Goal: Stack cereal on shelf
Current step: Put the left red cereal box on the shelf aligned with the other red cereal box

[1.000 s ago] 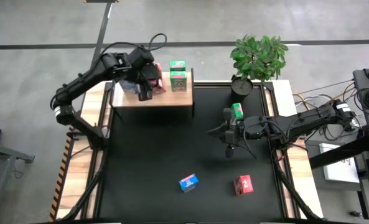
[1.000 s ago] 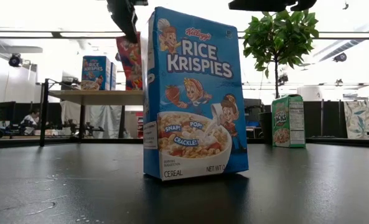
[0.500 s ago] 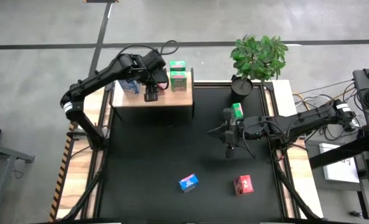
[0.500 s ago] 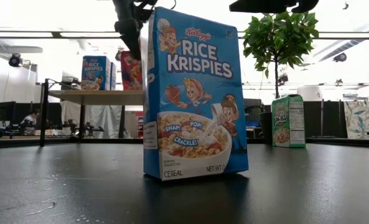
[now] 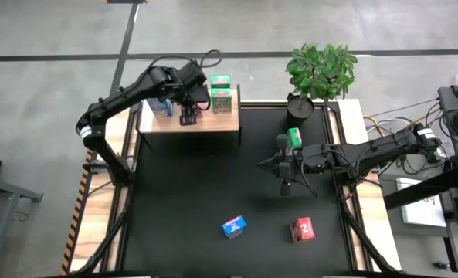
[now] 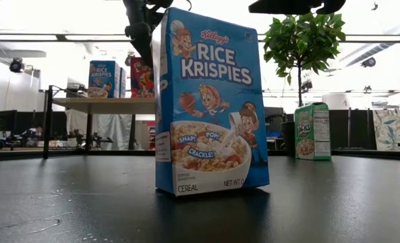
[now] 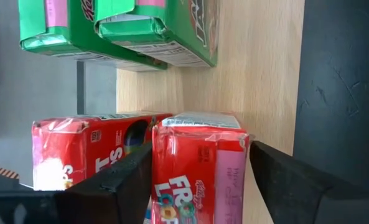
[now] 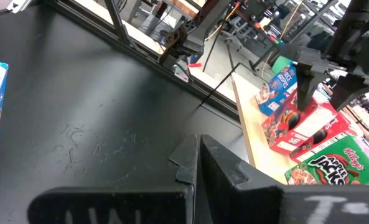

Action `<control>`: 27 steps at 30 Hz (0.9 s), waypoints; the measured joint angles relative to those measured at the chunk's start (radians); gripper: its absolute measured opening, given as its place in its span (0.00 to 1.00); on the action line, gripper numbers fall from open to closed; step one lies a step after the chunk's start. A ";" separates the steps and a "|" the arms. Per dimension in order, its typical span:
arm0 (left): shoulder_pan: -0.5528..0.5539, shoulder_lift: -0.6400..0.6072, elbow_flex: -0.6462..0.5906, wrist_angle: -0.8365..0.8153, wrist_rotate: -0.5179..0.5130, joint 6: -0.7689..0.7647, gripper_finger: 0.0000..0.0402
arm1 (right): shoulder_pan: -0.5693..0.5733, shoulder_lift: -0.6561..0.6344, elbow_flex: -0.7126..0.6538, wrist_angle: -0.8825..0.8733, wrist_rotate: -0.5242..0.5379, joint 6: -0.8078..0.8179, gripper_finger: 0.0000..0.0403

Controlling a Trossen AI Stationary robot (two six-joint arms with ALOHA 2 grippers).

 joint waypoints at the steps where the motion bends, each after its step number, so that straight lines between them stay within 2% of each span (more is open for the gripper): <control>1: 0.000 0.000 0.003 -0.001 0.000 0.000 0.60 | 0.000 0.000 0.000 0.000 0.000 0.000 0.02; 11: 0.000 -0.002 0.103 -0.030 -0.012 -0.011 0.61 | 0.000 0.000 0.000 0.000 0.000 -0.006 0.02; 19: -0.031 -0.014 0.210 -0.105 0.014 -0.111 0.59 | 0.000 0.000 0.000 0.000 0.000 -0.011 0.02; 23: -0.089 -0.059 0.183 -0.089 0.054 -0.150 0.56 | 0.000 0.000 0.000 0.000 0.000 -0.011 0.02; 27: -0.165 -0.124 0.067 -0.024 0.054 -0.202 0.52 | 0.000 0.000 0.000 0.000 0.000 -0.011 0.02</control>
